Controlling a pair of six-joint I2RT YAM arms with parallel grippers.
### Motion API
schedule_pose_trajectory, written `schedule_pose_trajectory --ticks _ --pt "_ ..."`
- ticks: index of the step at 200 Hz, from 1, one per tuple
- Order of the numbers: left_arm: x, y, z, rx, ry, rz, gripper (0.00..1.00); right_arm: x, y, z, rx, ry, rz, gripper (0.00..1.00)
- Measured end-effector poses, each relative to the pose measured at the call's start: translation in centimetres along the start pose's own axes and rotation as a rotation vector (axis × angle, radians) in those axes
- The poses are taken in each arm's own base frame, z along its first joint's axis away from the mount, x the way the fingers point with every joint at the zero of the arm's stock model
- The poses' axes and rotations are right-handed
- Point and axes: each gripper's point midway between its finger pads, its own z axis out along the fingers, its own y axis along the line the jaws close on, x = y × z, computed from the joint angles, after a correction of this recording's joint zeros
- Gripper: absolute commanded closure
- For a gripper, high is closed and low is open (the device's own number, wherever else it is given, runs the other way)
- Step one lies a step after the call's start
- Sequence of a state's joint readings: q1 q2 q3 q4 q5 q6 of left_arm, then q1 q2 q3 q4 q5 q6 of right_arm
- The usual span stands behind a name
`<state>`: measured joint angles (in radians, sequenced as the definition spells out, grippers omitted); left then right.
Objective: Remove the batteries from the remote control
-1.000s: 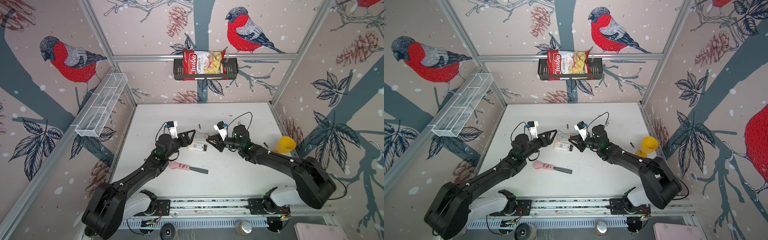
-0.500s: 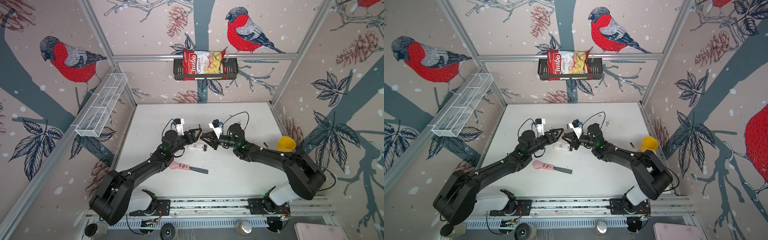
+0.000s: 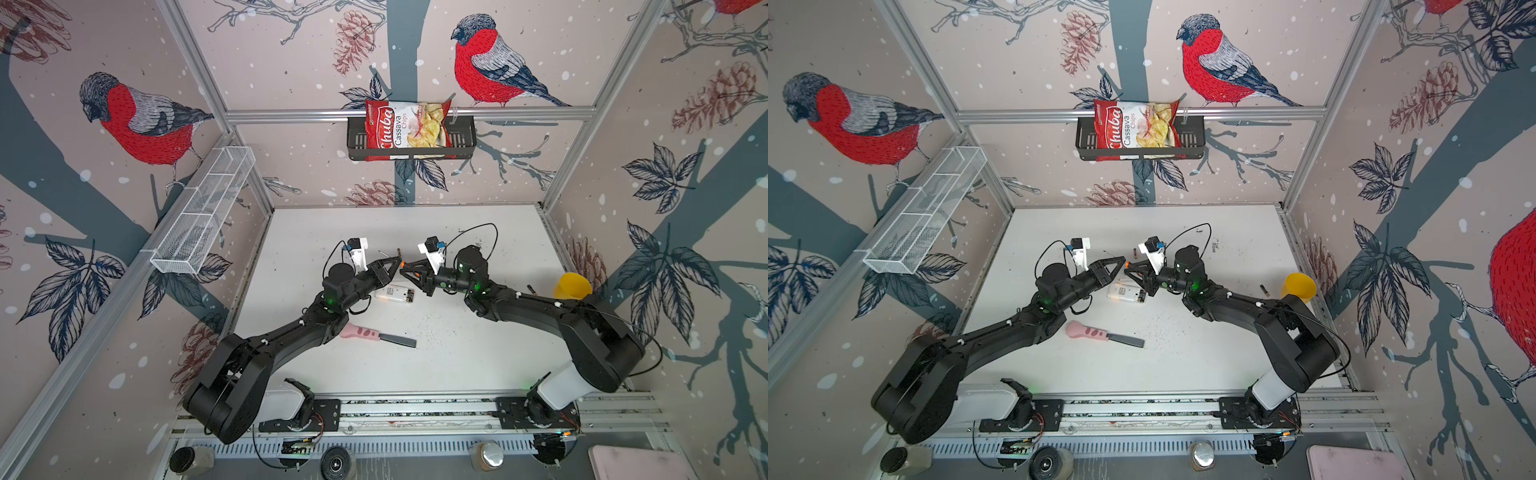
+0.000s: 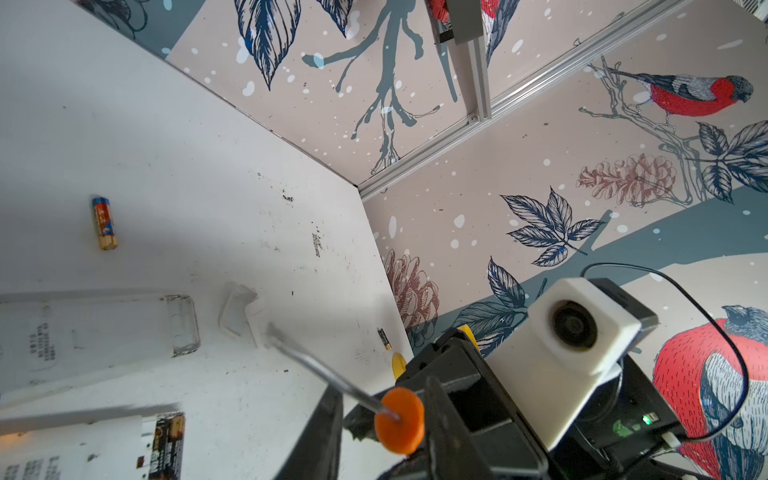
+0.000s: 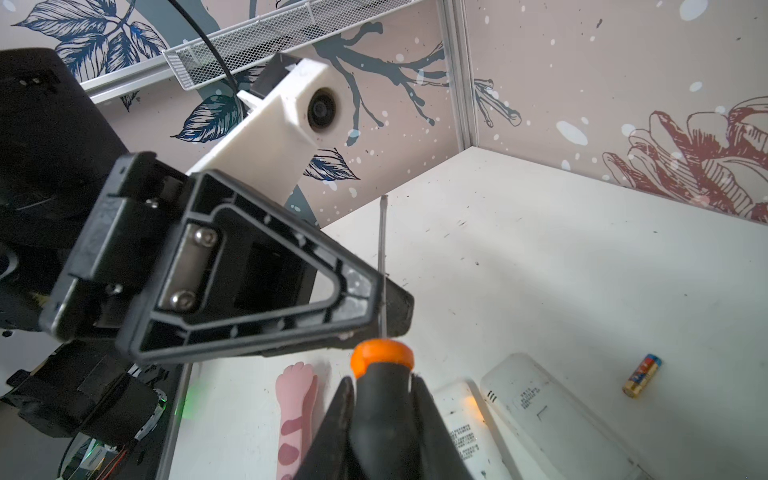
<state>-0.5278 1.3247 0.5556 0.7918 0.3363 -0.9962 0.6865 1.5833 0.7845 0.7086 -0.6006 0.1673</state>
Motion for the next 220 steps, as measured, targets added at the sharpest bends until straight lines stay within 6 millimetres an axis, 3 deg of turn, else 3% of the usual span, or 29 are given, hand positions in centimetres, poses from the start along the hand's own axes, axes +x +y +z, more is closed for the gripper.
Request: schedule_pose_trajectory --ticks 15,30,81,100,136,220 --pt "0.1 0.2 0.1 0.007 -0.004 -0.023 1.0 0.2 -0.2 0.1 0.006 0.003 0.019 1.0" --pt "-0.3 -0.9 0.1 0.063 -0.02 -0.029 1.0 0.9 0.0 0.3 -0.011 0.02 0.026 1.0" --pt "-0.2 -0.2 0.0 0.062 -0.024 -0.068 1.0 1.3 -0.1 0.5 -0.008 0.023 0.032 1.0" --pt "-0.1 0.0 -0.1 0.062 -0.025 -0.076 1.0 1.3 -0.2 0.6 -0.01 0.023 0.032 0.72" --pt "-0.3 1.4 -0.5 0.021 -0.052 -0.089 1.0 1.0 -0.6 0.1 0.002 -0.004 0.041 0.47" --pt "-1.0 1.5 -0.9 0.045 -0.111 -0.156 1.0 0.1 0.3 -1.1 -0.075 -0.152 0.116 0.45"
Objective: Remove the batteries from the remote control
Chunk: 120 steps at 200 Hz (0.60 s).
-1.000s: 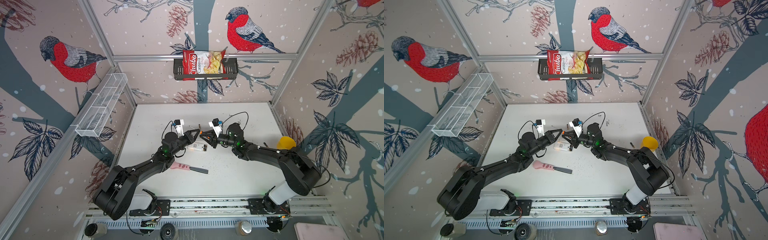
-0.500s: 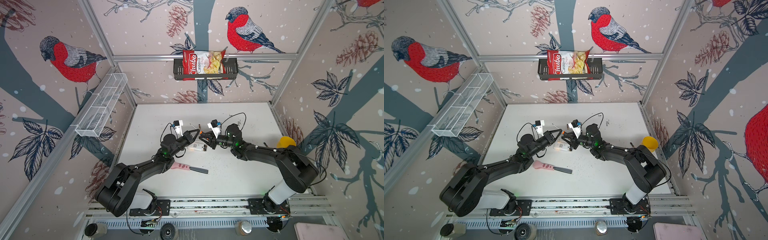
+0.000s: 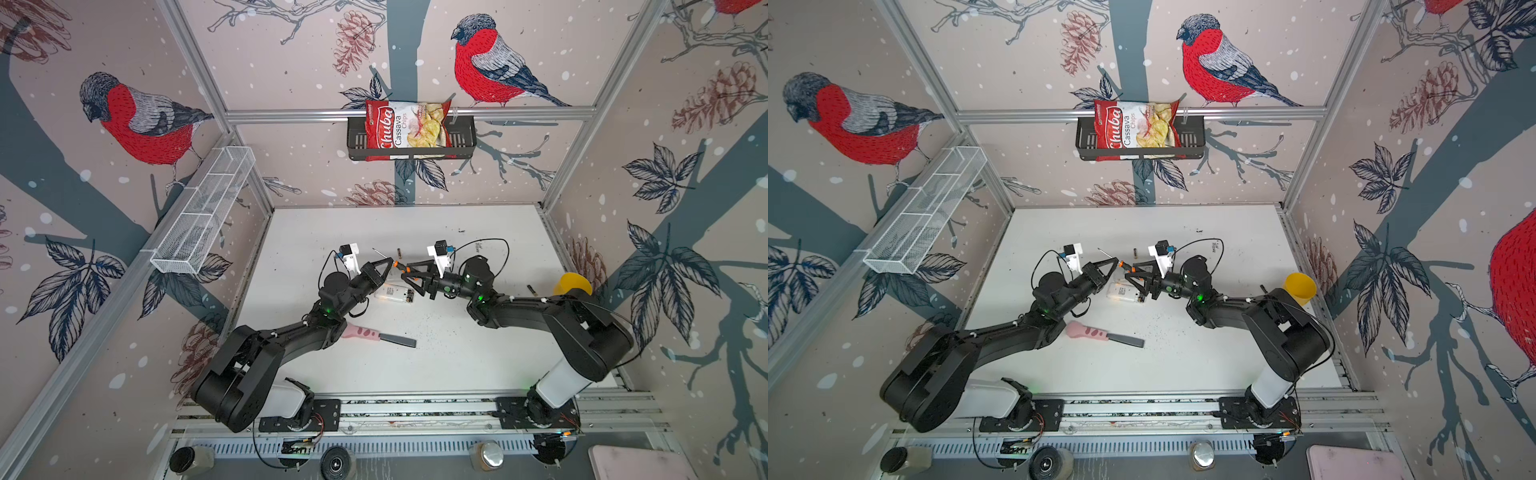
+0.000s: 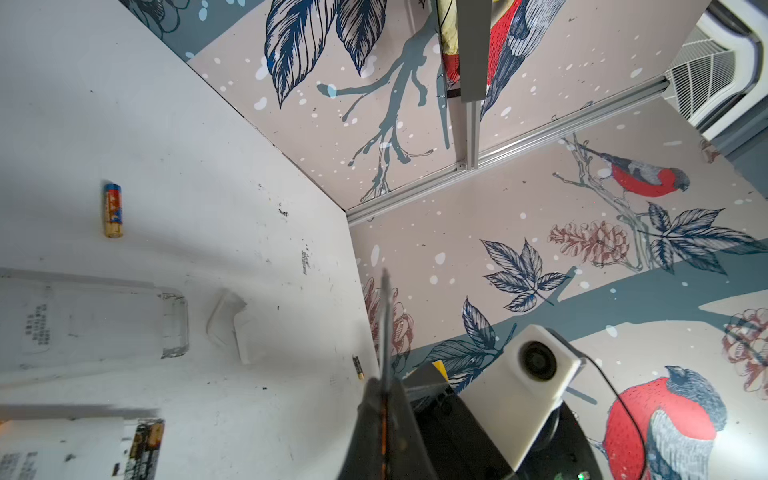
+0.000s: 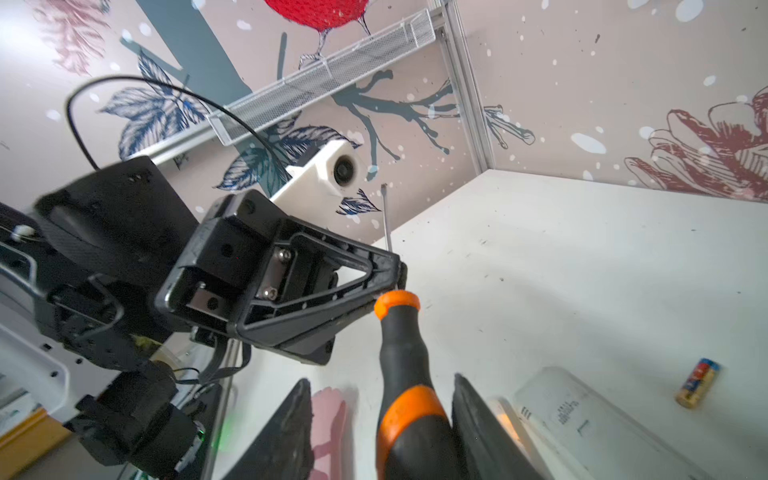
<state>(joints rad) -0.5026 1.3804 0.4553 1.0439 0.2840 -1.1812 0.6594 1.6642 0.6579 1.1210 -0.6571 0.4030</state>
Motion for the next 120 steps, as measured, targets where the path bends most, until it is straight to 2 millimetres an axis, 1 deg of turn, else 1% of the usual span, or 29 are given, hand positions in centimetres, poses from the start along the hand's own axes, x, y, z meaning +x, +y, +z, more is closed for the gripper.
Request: schedule_pose_trajectory --ticks 36,62,99,120 --pt "-0.3 -0.1 0.0 0.028 -0.031 -0.043 1.0 -1.0 0.3 0.2 -0.046 -0.074 0.037 0.45" --pt "-0.3 -0.4 0.2 0.038 -0.042 -0.064 1.0 -1.9 0.5 0.6 -0.071 -0.113 0.05 0.49" --pt "-0.8 -1.2 1.2 0.035 -0.059 -0.086 1.0 -2.9 0.4 1.5 -0.067 -0.145 0.049 0.52" --pt "-0.4 -1.4 1.5 0.025 -0.047 -0.095 1.0 -3.0 0.3 1.8 -0.056 -0.151 0.033 0.52"
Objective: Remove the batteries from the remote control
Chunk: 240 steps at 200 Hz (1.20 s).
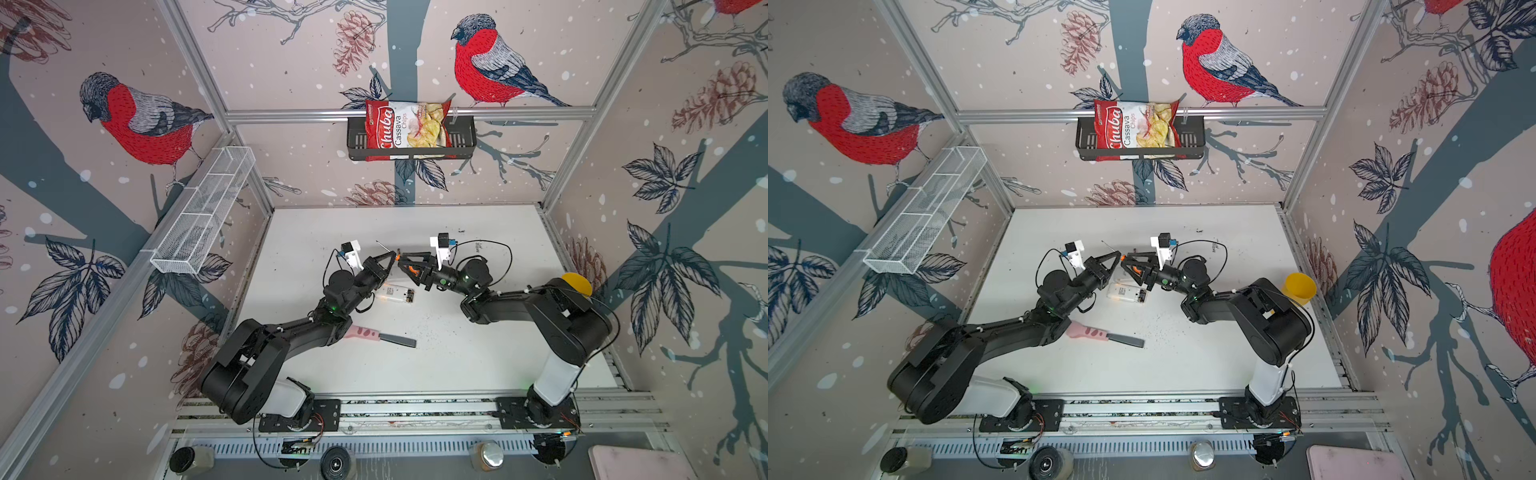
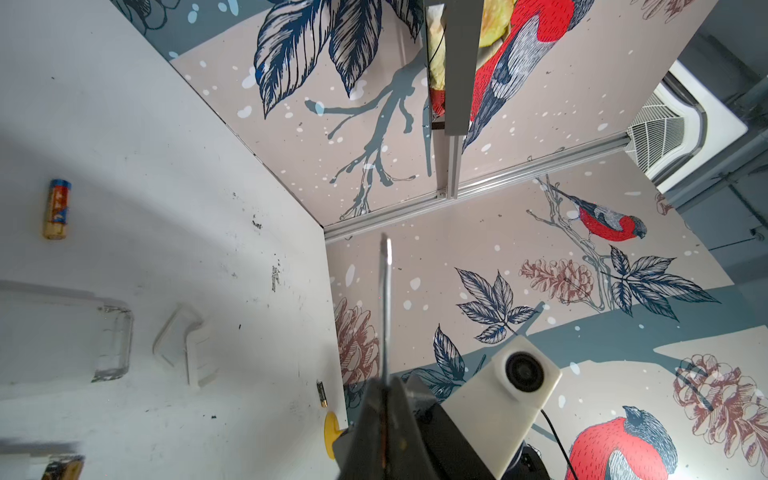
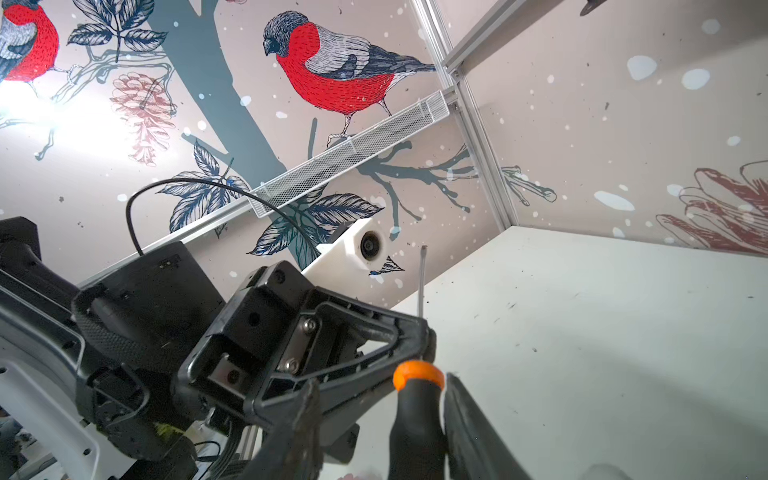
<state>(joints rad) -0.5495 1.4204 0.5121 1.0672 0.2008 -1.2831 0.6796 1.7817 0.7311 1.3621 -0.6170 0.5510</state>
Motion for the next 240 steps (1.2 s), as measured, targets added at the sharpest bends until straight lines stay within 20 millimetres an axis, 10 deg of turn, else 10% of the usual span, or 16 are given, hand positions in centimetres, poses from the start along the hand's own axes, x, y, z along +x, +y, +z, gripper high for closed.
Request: schedule_pose_trajectory --ticks 152,240 --pt "-0.5 0.6 0.4 -0.032 -0.032 -0.049 1.0 0.1 -1.9 0.5 0.055 -0.012 0.003 0.41" --pt "-0.4 1.0 0.6 -0.036 -0.042 -0.056 1.0 0.8 -3.0 0.6 0.086 0.002 0.002 0.74"
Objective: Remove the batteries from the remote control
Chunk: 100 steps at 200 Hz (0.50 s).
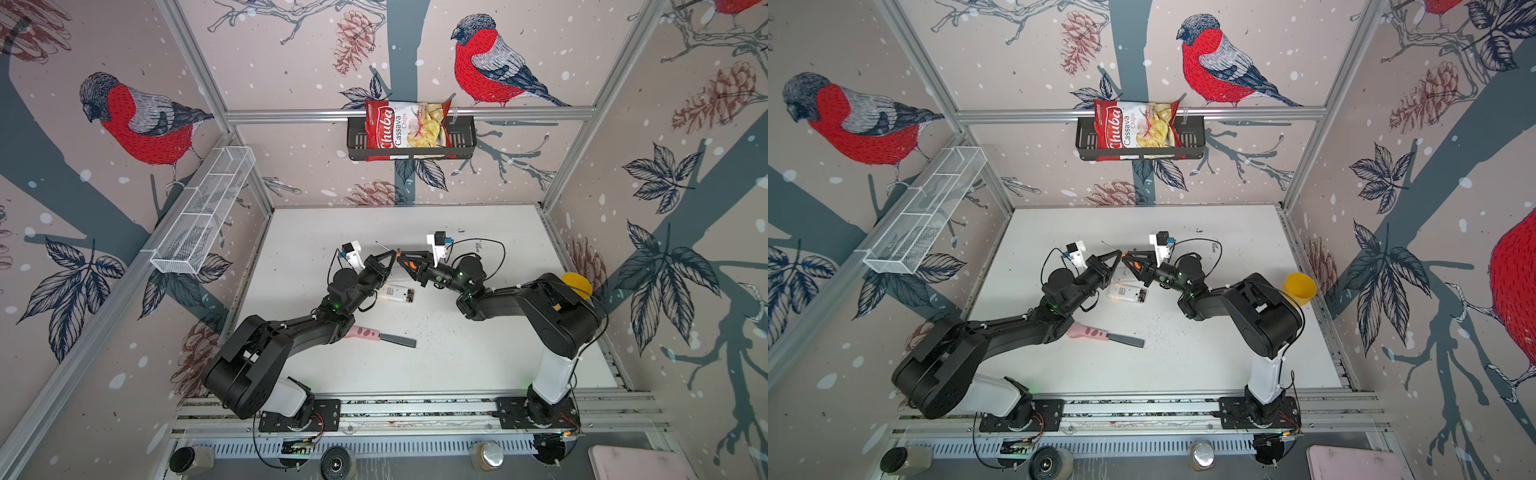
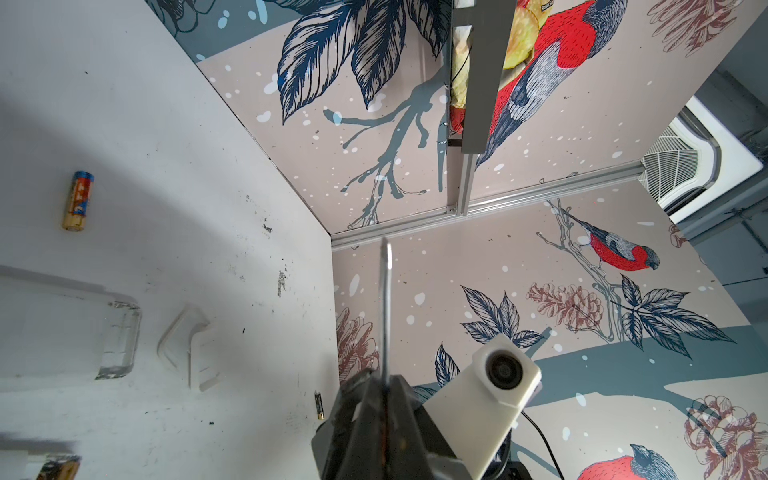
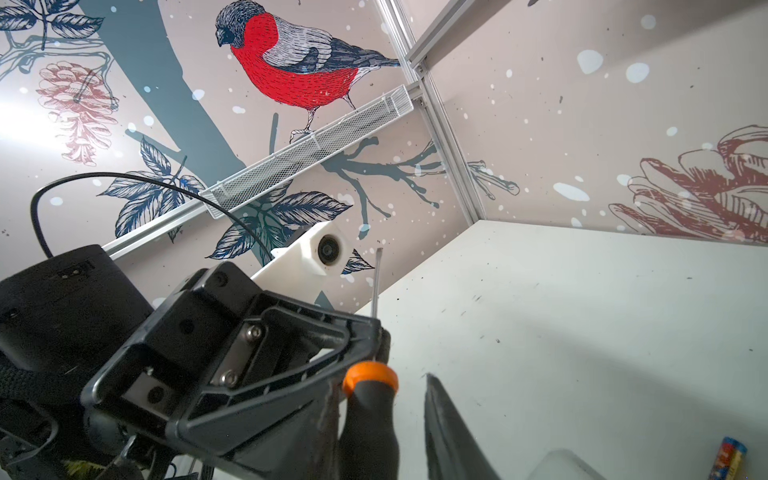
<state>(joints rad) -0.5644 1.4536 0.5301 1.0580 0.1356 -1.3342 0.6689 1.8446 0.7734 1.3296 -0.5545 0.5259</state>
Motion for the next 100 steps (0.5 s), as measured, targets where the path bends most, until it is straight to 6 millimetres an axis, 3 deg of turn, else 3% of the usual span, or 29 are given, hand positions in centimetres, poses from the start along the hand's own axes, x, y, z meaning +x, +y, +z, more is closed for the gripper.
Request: schedule_pose_trajectory --ticks 60,67,74,79,100 --pt "0.4 0.7 -0.3 -0.005 0.003 -0.009 1.0 0.3 -0.2 -0.5 -0.002 0.022 0.013 0.97" --pt "0.5 0.7 -0.3 -0.003 0.007 -0.007 0.88 0.3 -0.1 -0.6 -0.002 0.029 0.016 0.98" --pt "0.6 0.6 -0.4 -0.001 0.012 0.001 0.62 0.2 -0.1 -0.8 0.0 0.04 0.022 0.98" --pt "0.7 0.4 -0.4 0.001 0.018 0.019 0.49 0.1 0.0 -0.9 0.003 0.043 0.023 0.99" --pt "1.0 0.5 -0.7 -0.041 0.043 0.091 0.17 -1.4 -0.9 -1.6 0.072 0.044 0.01 0.99"
